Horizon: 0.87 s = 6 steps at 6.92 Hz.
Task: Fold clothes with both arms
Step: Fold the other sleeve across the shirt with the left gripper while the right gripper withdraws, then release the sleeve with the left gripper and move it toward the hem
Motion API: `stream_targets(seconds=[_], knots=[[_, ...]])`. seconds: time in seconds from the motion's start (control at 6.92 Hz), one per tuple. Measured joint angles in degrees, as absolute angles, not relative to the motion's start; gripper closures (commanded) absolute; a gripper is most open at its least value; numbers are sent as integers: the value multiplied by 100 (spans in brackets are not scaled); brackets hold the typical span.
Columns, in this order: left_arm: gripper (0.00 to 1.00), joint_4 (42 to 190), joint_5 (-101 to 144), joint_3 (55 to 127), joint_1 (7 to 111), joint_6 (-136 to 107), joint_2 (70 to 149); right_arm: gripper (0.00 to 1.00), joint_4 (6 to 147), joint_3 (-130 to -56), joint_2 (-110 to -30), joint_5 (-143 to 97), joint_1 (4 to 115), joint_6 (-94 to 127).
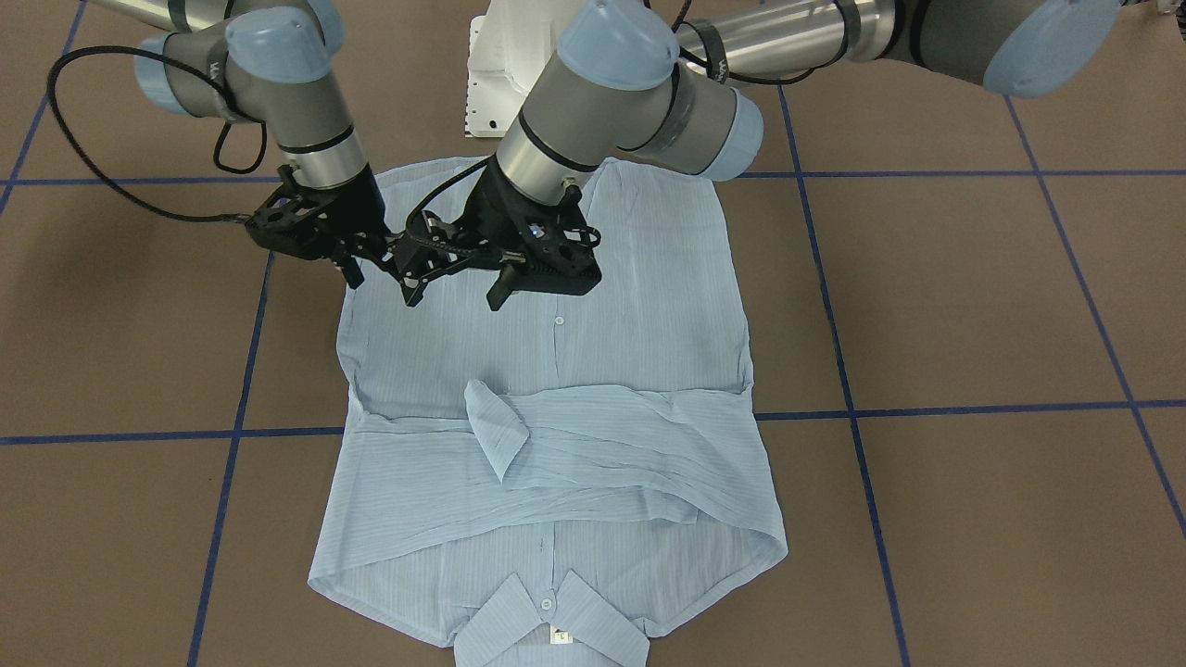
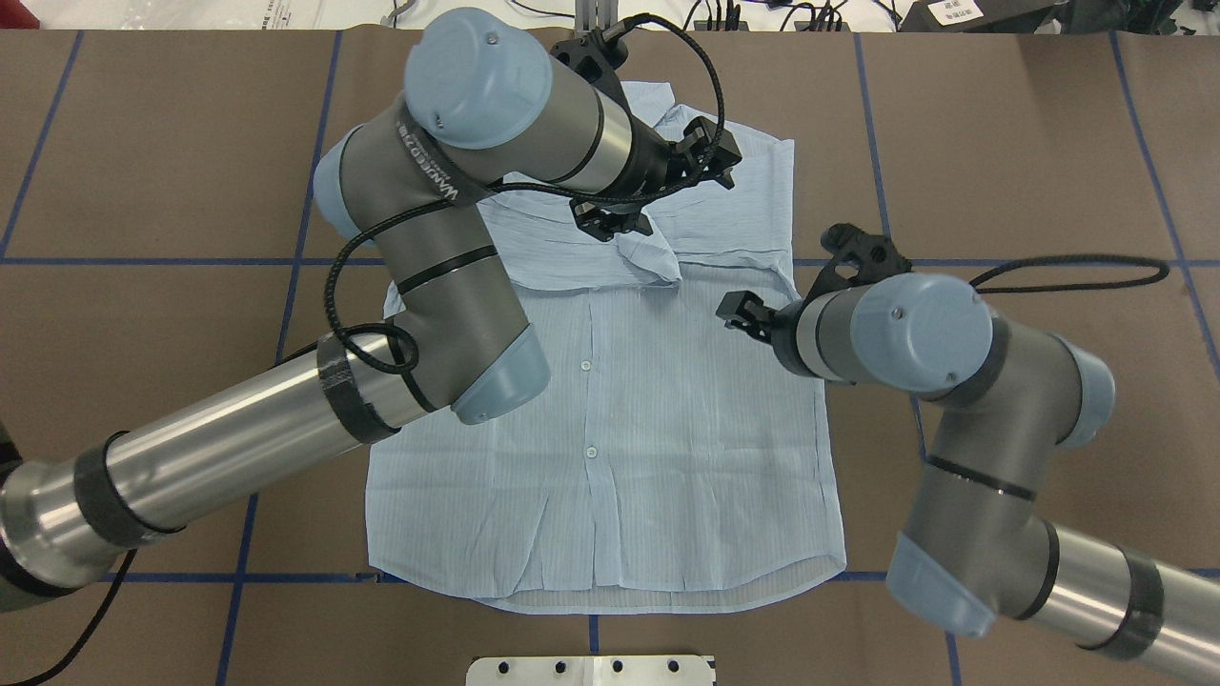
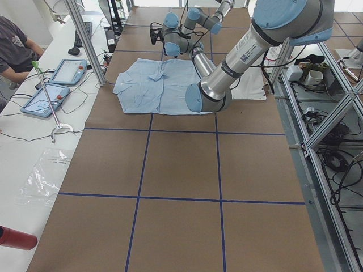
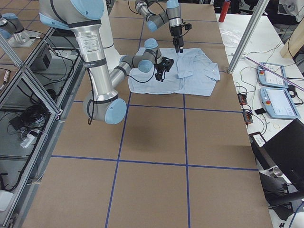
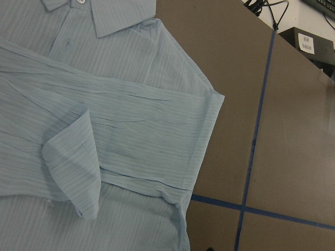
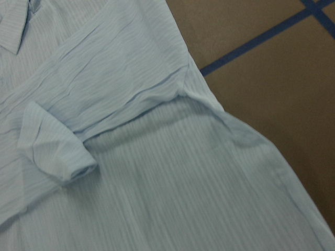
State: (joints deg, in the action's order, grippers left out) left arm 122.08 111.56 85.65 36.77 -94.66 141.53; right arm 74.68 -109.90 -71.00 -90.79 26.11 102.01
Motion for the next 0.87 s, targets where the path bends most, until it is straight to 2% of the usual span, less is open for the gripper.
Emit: stream_targets(seconds=[0.29,0.58,0.87], knots=[[1,12202,11313,9503,3701,-9416,13267,0,7516,-11347,-7539,-8533,1743,10780],[1,12201,11322,9739,3706,-9408,12982,2,7513,-11959,-8558,-8356,1092,11310],[1,12199,11307,9769,3699,-9412,12886,5,7514,-12100,-8920,-8201,659,11797]])
